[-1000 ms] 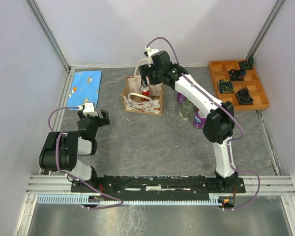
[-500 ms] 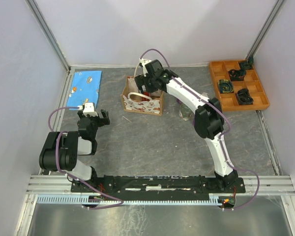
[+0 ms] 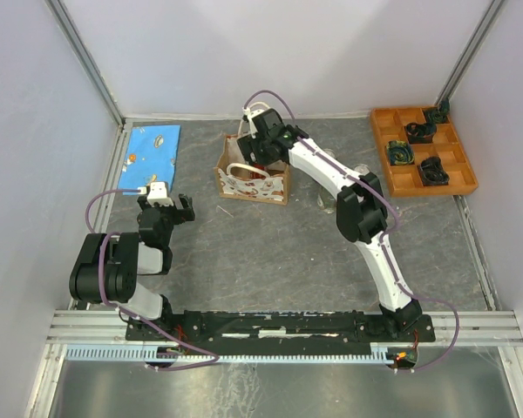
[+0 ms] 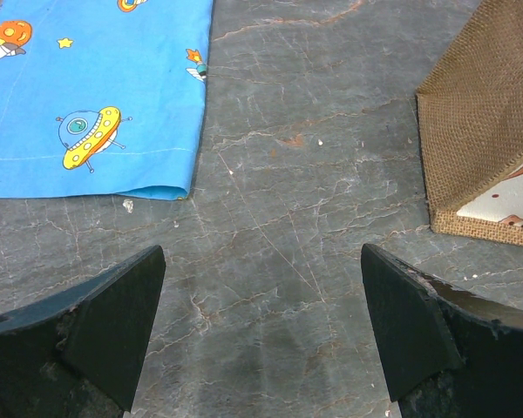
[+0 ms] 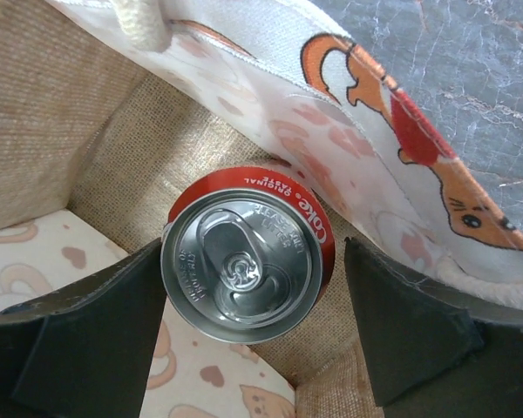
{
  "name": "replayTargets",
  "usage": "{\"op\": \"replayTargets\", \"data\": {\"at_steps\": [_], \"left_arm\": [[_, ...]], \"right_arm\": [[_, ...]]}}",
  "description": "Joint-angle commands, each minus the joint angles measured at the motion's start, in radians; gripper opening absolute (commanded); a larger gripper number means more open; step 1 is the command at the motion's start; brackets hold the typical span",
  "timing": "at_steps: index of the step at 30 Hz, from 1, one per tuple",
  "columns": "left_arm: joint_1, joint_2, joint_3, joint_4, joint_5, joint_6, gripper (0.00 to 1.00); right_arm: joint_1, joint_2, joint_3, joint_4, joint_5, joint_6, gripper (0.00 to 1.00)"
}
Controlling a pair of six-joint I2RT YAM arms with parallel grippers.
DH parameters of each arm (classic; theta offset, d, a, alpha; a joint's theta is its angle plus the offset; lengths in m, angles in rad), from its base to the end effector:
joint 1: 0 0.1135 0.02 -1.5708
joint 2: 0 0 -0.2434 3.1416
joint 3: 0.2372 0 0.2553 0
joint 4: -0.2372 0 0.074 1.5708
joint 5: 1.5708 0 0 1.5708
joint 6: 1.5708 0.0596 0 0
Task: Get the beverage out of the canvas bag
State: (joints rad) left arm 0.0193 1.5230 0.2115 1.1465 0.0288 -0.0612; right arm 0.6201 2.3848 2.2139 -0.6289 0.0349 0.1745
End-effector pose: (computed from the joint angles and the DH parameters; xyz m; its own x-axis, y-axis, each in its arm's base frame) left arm 0.2617 0.0033 0.1102 -0.1645 -0.0643 -0.9843 -0.0009 0.9979 -0.0650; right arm 0.4446 0.3149 0.2017 -0.6722 -0.2668 -0.6906 -0.4511 0.8873 0.0963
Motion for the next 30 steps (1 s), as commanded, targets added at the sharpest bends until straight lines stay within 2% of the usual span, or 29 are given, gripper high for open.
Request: {"op": "replayTargets", "data": {"at_steps": [1, 3, 4, 5, 8, 9, 16, 25, 30], "left_arm": [[-0.004, -0.005, 0.021, 0.036, -0.009, 0.043, 0.99], [-0.005, -0.005, 0.022, 0.035, -0.009, 0.043, 0.99], [-0.004, -0.005, 0.022, 0.035, -0.009, 0.043, 0.99], [-0.004, -0.006, 0.022, 0.035, -0.009, 0.043, 0.99], [-0.004, -0.005, 0.022, 0.035, -0.008, 0.043, 0.99], [-0.003, -0.004, 0.022, 0.035, -0.009, 0.043, 0.99], [-0.005, -0.005, 0.022, 0.035, -0.009, 0.043, 0.99], [-0.004, -0.005, 0.022, 0.036, -0.009, 0.043, 0.99], [-0.004, -0.005, 0.022, 0.035, -0.009, 0.043, 0.99]], "right_arm": [[0.003, 0.016, 0.049, -0.014, 0.033, -0.023, 0.85], [0.003, 0.017, 0.045, -0.014, 0.034, -0.029, 0.75], [0.003, 0.018, 0.043, -0.012, 0.034, -0.032, 0.64], [0.003, 0.018, 0.043, -0.012, 0.034, -0.035, 0.47], [0.003, 0.014, 0.045, -0.014, 0.036, -0.041, 0.05], [0.003, 0.010, 0.048, -0.015, 0.037, -0.043, 0.00], [0.003, -0.077, 0.129, -0.002, 0.036, -0.063, 0.00], [0.003, -0.223, 0.178, 0.093, -0.006, -0.048, 0.00], [0.003, -0.383, 0.032, 0.164, 0.021, -0.055, 0.00]]}}
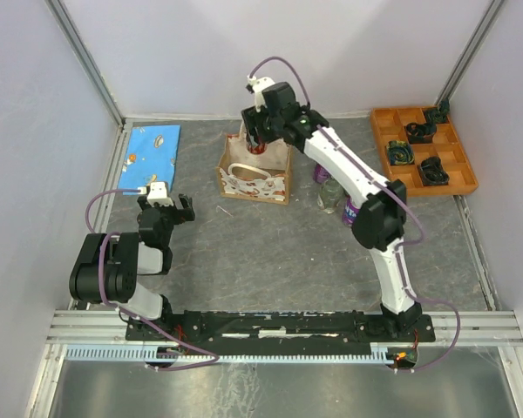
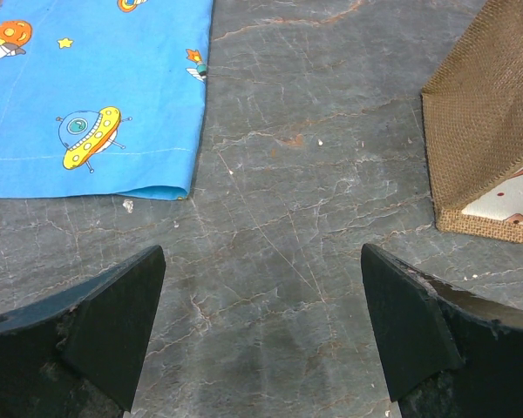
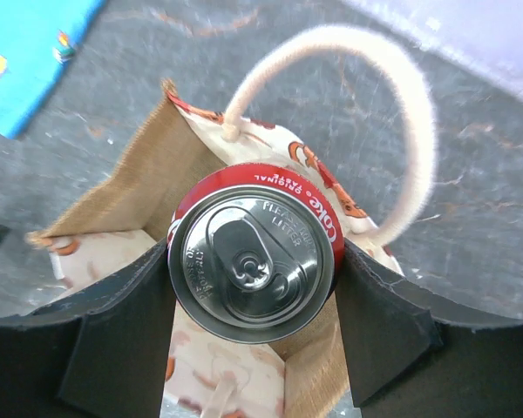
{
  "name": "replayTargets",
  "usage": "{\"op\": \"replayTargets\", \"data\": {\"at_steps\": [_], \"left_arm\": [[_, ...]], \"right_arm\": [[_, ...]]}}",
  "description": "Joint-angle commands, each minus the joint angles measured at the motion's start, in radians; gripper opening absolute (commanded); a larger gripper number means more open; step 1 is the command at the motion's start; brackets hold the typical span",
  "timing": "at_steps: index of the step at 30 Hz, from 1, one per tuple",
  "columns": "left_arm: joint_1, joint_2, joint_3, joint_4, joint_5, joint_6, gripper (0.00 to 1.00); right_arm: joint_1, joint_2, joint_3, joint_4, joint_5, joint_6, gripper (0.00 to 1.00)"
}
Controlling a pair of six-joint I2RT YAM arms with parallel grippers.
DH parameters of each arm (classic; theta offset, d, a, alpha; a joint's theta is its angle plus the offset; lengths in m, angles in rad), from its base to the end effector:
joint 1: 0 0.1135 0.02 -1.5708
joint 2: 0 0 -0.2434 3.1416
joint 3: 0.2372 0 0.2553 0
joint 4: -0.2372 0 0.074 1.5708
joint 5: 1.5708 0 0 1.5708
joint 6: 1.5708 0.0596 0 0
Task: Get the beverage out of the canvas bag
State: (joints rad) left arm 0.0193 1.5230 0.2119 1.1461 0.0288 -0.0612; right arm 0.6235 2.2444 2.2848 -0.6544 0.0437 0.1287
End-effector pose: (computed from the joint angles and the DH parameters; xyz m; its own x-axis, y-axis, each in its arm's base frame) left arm 0.2618 0.0033 0.1103 -0.1645 -0.0643 -0.9843 -0.0009 0.9979 -0.0650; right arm 0.4290 0.3053 0.2968 -0.5350 -0.2268 -0.8138 -0.4897 0.8682 0.0799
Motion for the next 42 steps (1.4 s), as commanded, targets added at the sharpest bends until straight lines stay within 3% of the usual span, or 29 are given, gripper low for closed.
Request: {"op": "replayTargets", "data": {"at_steps": [1, 10, 19, 27, 42], "left_arm": [[-0.004, -0.005, 0.021, 0.036, -0.008, 0.043, 0.99], [-0.004, -0.006, 0.020, 0.034, -0.010, 0.043, 0.99], [-0.004, -0.005, 0.021, 0.035, -0.009, 0.043, 0.99], [-0.004, -0.006, 0.021, 0.034, -0.009, 0.043, 0.99], [-0.004, -0.005, 0.021, 0.035, -0.009, 0.043, 0.99]], "right_arm": [[-0.001, -0.286, -0.096, 0.215, 0.018, -0.012, 0.00], [0.002, -0.673, -0.526, 0.240, 0.095, -0.065, 0.00], [0.019, -0.897, -0.846, 0.182, 0.190, -0.027, 0.00], [0.050, -0.942, -1.035, 0.166, 0.163, 0.044, 0.00], [0.049, -0.811, -1.229, 0.336, 0.171, 0.132, 0.00]]}}
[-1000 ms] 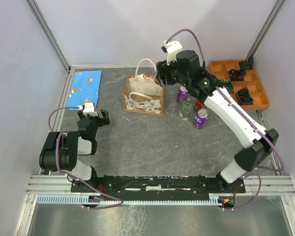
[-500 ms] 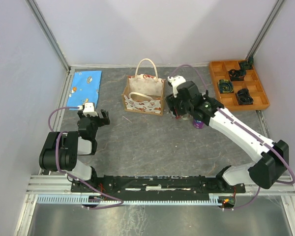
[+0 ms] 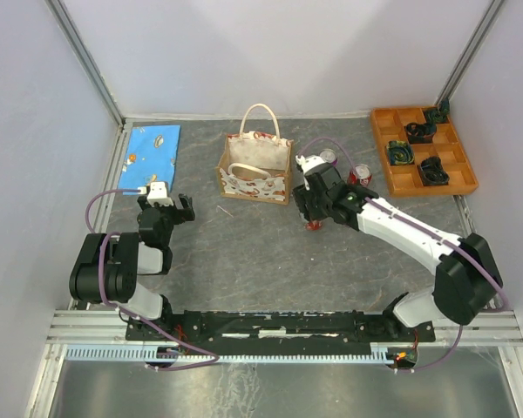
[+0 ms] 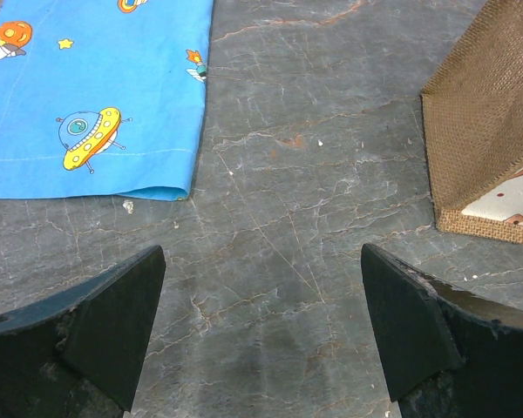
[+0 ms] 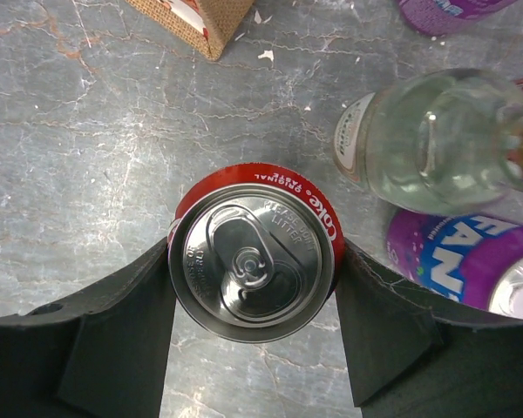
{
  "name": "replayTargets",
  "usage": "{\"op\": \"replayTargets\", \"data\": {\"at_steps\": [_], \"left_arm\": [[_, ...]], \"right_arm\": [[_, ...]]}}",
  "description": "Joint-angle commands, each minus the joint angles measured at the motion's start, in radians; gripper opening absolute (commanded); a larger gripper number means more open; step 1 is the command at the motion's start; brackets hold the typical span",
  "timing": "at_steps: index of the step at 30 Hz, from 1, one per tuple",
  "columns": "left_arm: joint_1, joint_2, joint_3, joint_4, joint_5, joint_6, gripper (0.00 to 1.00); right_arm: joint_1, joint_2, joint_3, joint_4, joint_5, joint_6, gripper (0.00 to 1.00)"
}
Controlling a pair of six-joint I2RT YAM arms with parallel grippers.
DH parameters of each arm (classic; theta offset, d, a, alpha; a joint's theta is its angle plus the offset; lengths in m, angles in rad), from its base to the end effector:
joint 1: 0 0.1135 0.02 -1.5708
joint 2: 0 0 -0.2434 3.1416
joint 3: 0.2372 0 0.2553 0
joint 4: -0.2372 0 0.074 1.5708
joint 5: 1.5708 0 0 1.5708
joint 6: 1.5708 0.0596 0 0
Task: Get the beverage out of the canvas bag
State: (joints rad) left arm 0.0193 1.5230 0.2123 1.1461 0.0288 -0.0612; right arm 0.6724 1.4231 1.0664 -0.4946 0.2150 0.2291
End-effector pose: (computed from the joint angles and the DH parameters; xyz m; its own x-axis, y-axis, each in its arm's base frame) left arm 0.2619 0.0033 0.1104 -0.1641 -0.0643 -0.9843 -0.0009 0.9979 -0.0650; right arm 0.2620 0.1924 0.2244 -0.6863 -0.2628 -0.6782 -0.3519 0.9360 -0.0066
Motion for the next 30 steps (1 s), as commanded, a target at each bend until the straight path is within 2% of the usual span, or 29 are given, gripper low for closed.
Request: {"op": "replayTargets", "data": {"at_steps": [1, 10, 11, 15, 16, 17, 18, 20, 26, 30], "left_arm": [[-0.004, -0.006, 0.021, 0.034, -0.009, 0.043, 0.99], [-0.004, -0.006, 0.020, 0.035, -0.009, 0.043, 0.99], [-0.004, -0.006, 0.021, 0.034, -0.009, 0.043, 0.99], [-0.004, -0.005, 0.021, 0.035, -0.009, 0.043, 0.99], [-0.004, -0.005, 0.021, 0.035, -0.009, 0.044, 0.99], [-0.004, -0.005, 0.021, 0.035, -0.009, 0.043, 0.99], [-0.004, -0.006, 0.021, 0.034, -0.009, 0.043, 0.99], [-0.005, -0.005, 0.020, 0.034, -0.009, 0.043, 0.99], [-0.004, -0.006, 0.021, 0.035, -0.009, 0.043, 0.99], [-0.004, -0.005, 0.021, 0.034, -0.009, 0.043, 0.99]], "right_arm": [[0.001, 0.019, -0.022, 0.197, -0.009, 0.036, 0.00], [0.002, 0.074, -0.056, 0.227, -0.008, 0.087, 0.00], [0.001, 0.073, -0.058, 0.219, -0.009, 0.092, 0.03], [0.002, 0.076, -0.068, 0.183, -0.012, 0.110, 0.27], [0.001, 0.076, -0.072, 0.177, -0.013, 0.113, 0.36], [0.002, 0.072, -0.076, 0.169, -0.013, 0.119, 0.52], [0.002, 0.070, -0.080, 0.166, -0.012, 0.123, 0.63], [0.002, 0.065, -0.085, 0.155, -0.010, 0.132, 0.79], [0.001, 0.045, -0.072, 0.117, -0.005, 0.126, 0.98], [0.002, 0.020, -0.036, 0.082, -0.004, 0.104, 0.99]]}}
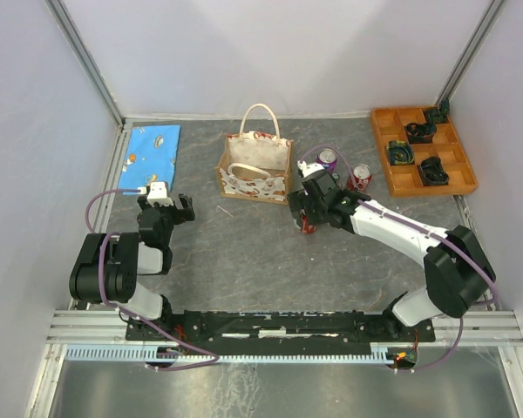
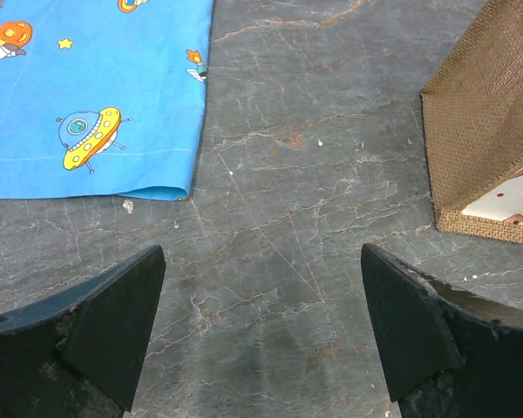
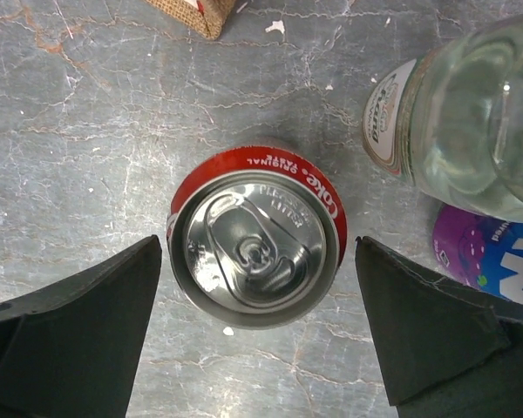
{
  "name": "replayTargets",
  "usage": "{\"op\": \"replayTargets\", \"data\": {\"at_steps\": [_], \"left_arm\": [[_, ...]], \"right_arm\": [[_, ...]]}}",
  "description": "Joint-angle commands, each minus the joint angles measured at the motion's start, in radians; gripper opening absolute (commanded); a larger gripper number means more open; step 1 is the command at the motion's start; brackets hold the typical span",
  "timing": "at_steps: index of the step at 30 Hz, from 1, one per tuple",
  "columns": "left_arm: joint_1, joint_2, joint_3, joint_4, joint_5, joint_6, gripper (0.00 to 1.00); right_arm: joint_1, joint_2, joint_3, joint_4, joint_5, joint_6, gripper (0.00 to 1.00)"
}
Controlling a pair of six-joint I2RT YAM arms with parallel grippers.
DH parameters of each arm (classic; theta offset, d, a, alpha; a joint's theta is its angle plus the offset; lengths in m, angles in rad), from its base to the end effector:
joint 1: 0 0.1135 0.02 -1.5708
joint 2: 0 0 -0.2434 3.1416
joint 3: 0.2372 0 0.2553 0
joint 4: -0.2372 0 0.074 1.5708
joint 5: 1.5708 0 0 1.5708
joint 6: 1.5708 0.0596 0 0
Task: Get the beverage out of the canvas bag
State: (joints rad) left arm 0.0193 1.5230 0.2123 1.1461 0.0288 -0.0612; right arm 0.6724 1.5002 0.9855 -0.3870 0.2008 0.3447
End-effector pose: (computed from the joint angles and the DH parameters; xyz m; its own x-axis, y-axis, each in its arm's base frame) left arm 0.2619 0.0033 0.1104 -0.1641 -0.0643 -0.9843 -0.0009 0.9979 -0.0650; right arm 0.2660 0.1965 0.1825 -0.7511 -0.1747 -0.6367 -0.2760 0.9591 0.0624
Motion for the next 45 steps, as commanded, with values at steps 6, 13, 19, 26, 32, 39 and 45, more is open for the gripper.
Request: {"op": "replayTargets", "data": {"at_steps": [6, 13, 19, 26, 32, 39, 45], "left_arm": [[-0.005, -0.005, 0.021, 0.035, -0.009, 0.043, 0.99], [-0.005, -0.005, 0.022, 0.034, -0.010, 0.043, 0.99], [-0.004, -0.005, 0.021, 0.034, -0.008, 0.043, 0.99], [-0.004, -0.005, 0.021, 0.035, -0.009, 0.043, 0.99], [-0.004, -0.006, 0.020, 0.034, -0.008, 0.043, 0.99], [-0.004, -0.005, 0.021, 0.035, -0.010, 0.043, 0.99], [-0.004, -0.005, 0.020, 0.034, -0.009, 0.043, 0.99]], "right_arm": [[0.005, -0.124, 0.133, -0.085, 0.005, -0.050, 0.99], [-0.005, -0.171, 0.249, -0.129, 0.169, -0.129, 0.99], [-0.225, -0.183, 0.256, -0.076, 0.166, -0.148, 0.99], [-0.583, -0.175, 0.263, 0.005, 0.127, -0.151, 0.99], [-0.869, -0.149, 0.241, 0.012, 0.017, -0.051, 0.99], [-1.046, -0.157, 0.110, 0.052, -0.029, 0.005, 0.99], [-1.053, -0.170, 0.087, 0.060, -0.019, 0.013, 0.99]]}}
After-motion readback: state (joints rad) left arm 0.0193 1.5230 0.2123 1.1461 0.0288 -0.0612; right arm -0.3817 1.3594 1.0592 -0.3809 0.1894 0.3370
